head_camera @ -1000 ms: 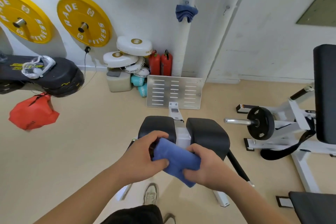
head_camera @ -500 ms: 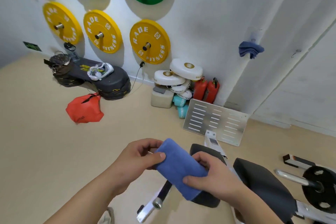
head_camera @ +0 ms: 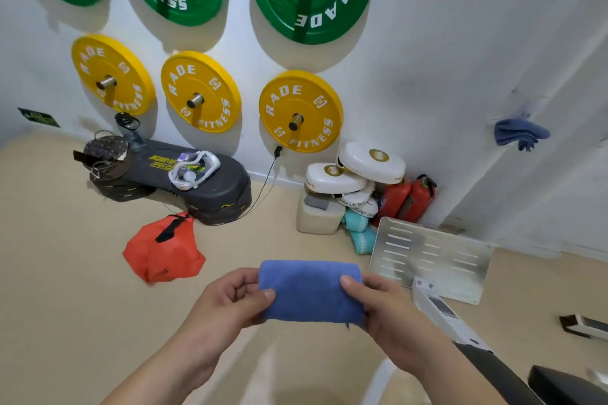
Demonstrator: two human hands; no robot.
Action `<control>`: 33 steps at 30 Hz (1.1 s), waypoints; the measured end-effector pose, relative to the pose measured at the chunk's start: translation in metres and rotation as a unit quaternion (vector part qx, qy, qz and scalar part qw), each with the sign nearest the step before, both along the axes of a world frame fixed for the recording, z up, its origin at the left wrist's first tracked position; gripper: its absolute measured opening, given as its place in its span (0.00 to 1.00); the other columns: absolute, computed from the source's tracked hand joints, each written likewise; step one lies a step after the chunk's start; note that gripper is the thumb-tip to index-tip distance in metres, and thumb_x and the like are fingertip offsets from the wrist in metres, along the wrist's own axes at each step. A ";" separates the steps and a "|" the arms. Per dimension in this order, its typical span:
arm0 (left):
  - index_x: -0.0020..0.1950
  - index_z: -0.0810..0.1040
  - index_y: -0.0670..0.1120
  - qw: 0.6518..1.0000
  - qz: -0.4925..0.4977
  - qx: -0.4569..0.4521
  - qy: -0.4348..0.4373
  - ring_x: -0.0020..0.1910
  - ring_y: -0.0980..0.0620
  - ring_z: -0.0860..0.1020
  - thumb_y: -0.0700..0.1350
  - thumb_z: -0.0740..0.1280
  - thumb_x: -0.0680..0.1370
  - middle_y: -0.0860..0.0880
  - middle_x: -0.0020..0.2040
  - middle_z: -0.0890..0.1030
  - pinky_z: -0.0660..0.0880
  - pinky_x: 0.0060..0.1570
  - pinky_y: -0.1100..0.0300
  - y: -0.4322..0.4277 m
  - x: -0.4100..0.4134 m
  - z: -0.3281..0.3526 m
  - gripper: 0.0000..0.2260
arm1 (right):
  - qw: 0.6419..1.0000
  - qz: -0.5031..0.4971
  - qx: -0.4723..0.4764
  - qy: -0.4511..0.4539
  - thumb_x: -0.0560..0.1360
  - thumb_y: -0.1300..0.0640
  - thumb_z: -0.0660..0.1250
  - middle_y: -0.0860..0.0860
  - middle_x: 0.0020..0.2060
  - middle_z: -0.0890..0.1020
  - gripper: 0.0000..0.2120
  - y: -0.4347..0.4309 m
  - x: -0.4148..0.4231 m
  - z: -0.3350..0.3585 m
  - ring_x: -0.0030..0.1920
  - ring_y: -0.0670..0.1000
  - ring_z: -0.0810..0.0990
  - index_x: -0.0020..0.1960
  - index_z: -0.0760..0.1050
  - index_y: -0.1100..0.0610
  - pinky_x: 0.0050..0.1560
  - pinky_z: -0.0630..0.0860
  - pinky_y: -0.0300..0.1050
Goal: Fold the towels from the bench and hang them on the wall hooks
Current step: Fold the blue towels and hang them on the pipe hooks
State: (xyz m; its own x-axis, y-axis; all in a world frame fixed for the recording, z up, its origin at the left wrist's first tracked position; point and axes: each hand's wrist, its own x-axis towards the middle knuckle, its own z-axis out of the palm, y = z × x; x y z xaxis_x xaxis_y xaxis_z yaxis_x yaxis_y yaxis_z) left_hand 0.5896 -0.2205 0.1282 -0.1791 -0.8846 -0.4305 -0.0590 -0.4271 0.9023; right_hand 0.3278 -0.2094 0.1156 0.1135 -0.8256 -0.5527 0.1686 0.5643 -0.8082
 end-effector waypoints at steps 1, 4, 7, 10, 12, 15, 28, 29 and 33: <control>0.56 0.85 0.45 1.000 0.003 -0.002 0.001 0.47 0.48 0.84 0.36 0.68 0.80 0.40 0.49 0.86 0.81 0.52 0.52 -0.017 0.000 0.001 0.09 | 1.000 -0.003 -0.006 -0.005 0.78 0.55 0.71 0.58 0.59 0.85 0.15 -0.009 0.000 0.004 0.57 0.55 0.85 0.63 0.81 0.58 0.59 0.79 0.51; 0.57 0.84 0.46 1.000 -0.021 -0.006 -0.011 0.50 0.46 0.86 0.35 0.67 0.80 0.44 0.50 0.87 0.81 0.57 0.48 -0.065 -0.020 -0.001 0.10 | 0.998 -0.038 -0.037 0.019 0.79 0.59 0.71 0.55 0.61 0.85 0.17 -0.034 -0.014 0.012 0.62 0.57 0.84 0.67 0.78 0.53 0.66 0.77 0.59; 0.57 0.84 0.46 0.998 -0.067 0.000 -0.007 0.51 0.44 0.86 0.36 0.69 0.80 0.45 0.50 0.88 0.82 0.55 0.49 -0.108 -0.063 -0.005 0.09 | 0.985 -0.125 -0.067 0.094 0.79 0.63 0.70 0.55 0.56 0.87 0.18 -0.058 -0.049 0.015 0.58 0.56 0.86 0.67 0.78 0.53 0.65 0.78 0.60; 0.56 0.84 0.46 0.991 -0.133 0.006 -0.010 0.50 0.44 0.86 0.38 0.71 0.79 0.44 0.50 0.88 0.83 0.53 0.50 -0.149 -0.114 -0.004 0.08 | 0.962 -0.217 -0.078 0.150 0.78 0.63 0.71 0.53 0.52 0.88 0.16 -0.078 -0.092 0.017 0.54 0.54 0.87 0.64 0.79 0.53 0.62 0.80 0.59; 0.56 0.84 0.46 0.986 -0.166 0.004 -0.012 0.49 0.43 0.86 0.40 0.76 0.75 0.44 0.50 0.87 0.83 0.52 0.49 -0.180 -0.149 0.001 0.10 | 0.949 -0.257 -0.085 0.164 0.78 0.64 0.71 0.52 0.51 0.89 0.14 -0.096 -0.124 0.017 0.53 0.53 0.87 0.62 0.80 0.53 0.60 0.81 0.57; 0.56 0.84 0.47 0.979 -0.200 0.003 -0.024 0.48 0.43 0.86 0.45 0.77 0.67 0.45 0.49 0.87 0.84 0.51 0.46 -0.230 -0.206 0.010 0.18 | 0.937 -0.281 -0.097 0.184 0.79 0.64 0.70 0.49 0.50 0.89 0.14 -0.131 -0.173 0.021 0.52 0.49 0.88 0.62 0.79 0.53 0.57 0.82 0.50; 0.55 0.81 0.42 0.955 -0.294 -0.018 -0.026 0.42 0.47 0.87 0.35 0.78 0.72 0.44 0.42 0.88 0.84 0.47 0.47 -0.429 -0.474 0.039 0.13 | 0.894 -0.410 -0.094 0.152 0.77 0.62 0.72 0.58 0.46 0.89 0.12 -0.278 -0.405 0.065 0.49 0.57 0.88 0.60 0.78 0.60 0.46 0.84 0.48; 0.55 0.81 0.41 0.950 -0.310 -0.019 -0.020 0.42 0.47 0.87 0.37 0.78 0.71 0.43 0.42 0.88 0.85 0.46 0.48 -0.442 -0.495 0.042 0.15 | 0.887 -0.427 -0.088 0.150 0.77 0.60 0.73 0.58 0.46 0.89 0.12 -0.288 -0.421 0.066 0.48 0.57 0.88 0.60 0.78 0.60 0.47 0.84 0.49; 0.53 0.82 0.42 0.934 -0.355 -0.046 -0.013 0.43 0.39 0.86 0.45 0.79 0.65 0.40 0.42 0.87 0.84 0.46 0.44 -0.490 -0.580 0.057 0.19 | 0.850 -0.501 -0.070 0.145 0.78 0.55 0.73 0.57 0.47 0.88 0.14 -0.323 -0.481 0.072 0.48 0.57 0.88 0.60 0.77 0.59 0.50 0.85 0.53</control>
State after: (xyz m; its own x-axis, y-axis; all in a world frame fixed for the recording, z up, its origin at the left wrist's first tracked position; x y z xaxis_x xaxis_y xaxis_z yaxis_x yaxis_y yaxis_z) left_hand 0.0098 -0.7106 0.1851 -0.7253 -0.5802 -0.3705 -0.3200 -0.1922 0.9277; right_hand -0.1527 -0.5323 0.1872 -0.8096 -0.4878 -0.3266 0.2908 0.1500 -0.9449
